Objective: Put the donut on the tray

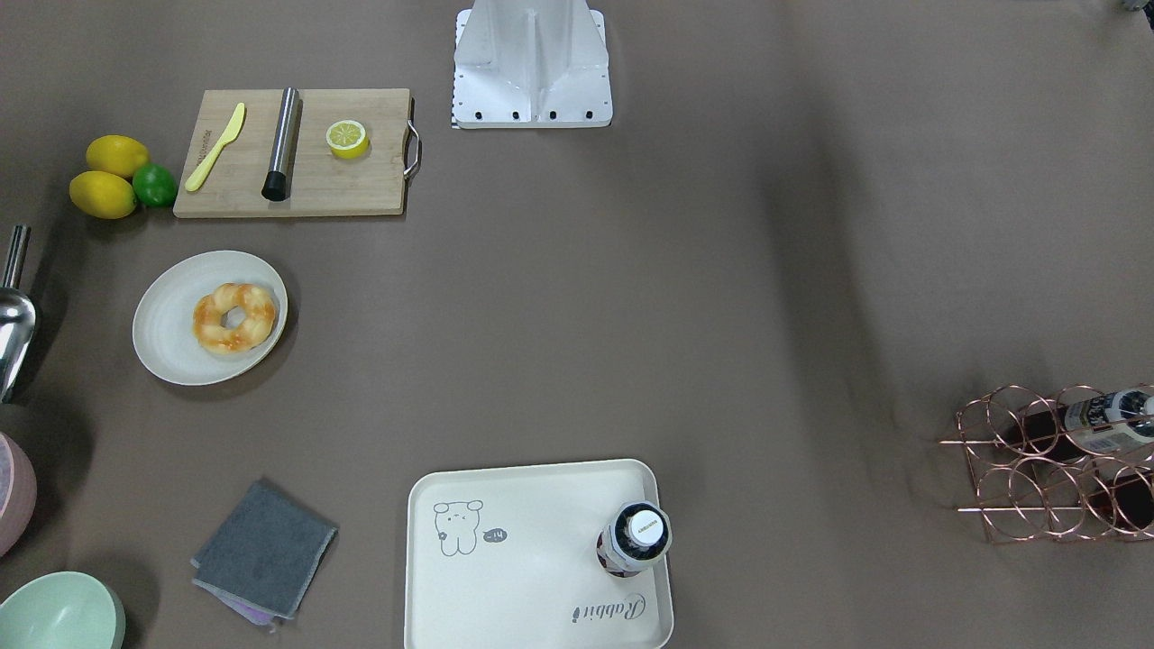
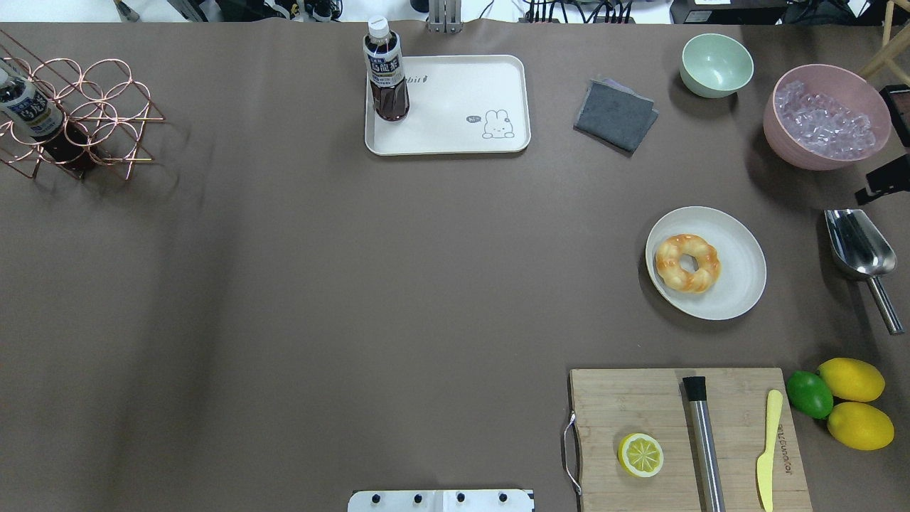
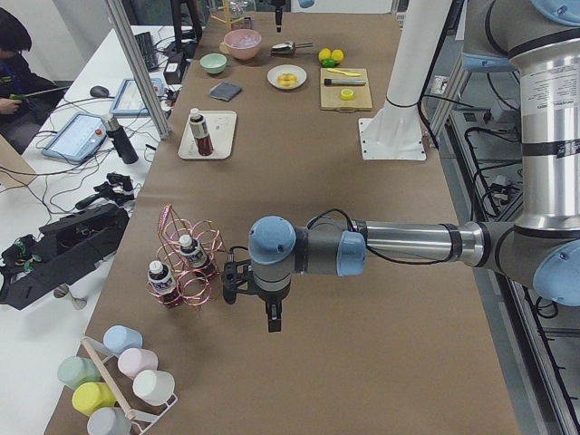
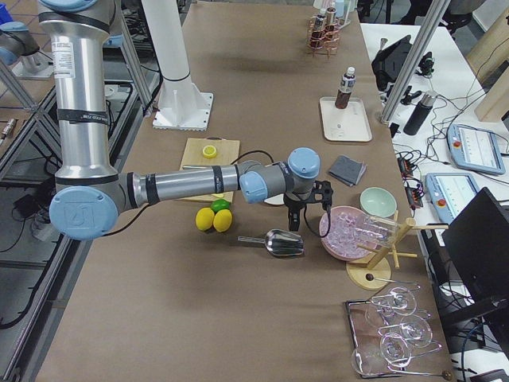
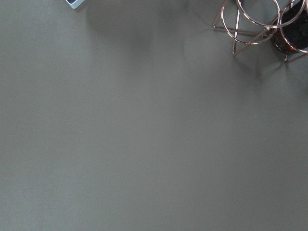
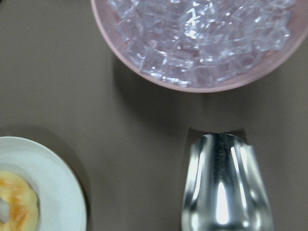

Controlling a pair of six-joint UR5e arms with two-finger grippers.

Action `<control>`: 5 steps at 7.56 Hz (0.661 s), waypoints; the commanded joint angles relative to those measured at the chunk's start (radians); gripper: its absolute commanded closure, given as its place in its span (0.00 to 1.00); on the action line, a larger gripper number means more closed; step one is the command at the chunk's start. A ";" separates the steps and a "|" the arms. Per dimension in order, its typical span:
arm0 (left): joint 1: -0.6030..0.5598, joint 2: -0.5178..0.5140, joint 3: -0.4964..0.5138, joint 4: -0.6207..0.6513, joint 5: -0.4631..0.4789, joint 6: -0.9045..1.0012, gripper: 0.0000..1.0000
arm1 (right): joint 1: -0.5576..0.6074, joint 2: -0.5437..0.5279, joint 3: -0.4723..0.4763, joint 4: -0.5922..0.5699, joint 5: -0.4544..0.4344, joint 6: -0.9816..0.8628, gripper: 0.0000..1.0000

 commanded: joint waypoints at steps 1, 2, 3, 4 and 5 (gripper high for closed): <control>0.000 0.000 -0.001 0.000 0.002 0.000 0.02 | -0.138 -0.010 0.001 0.174 -0.003 0.249 0.00; 0.000 0.000 -0.001 0.000 0.002 0.000 0.02 | -0.173 -0.024 -0.015 0.237 -0.026 0.272 0.00; 0.000 0.002 0.001 0.000 0.002 0.000 0.02 | -0.208 -0.033 -0.034 0.272 -0.058 0.274 0.00; 0.000 0.002 0.002 0.000 0.002 0.000 0.02 | -0.230 -0.033 -0.042 0.282 -0.067 0.289 0.00; 0.000 0.002 0.004 0.002 0.002 0.000 0.02 | -0.255 -0.028 -0.042 0.284 -0.081 0.321 0.00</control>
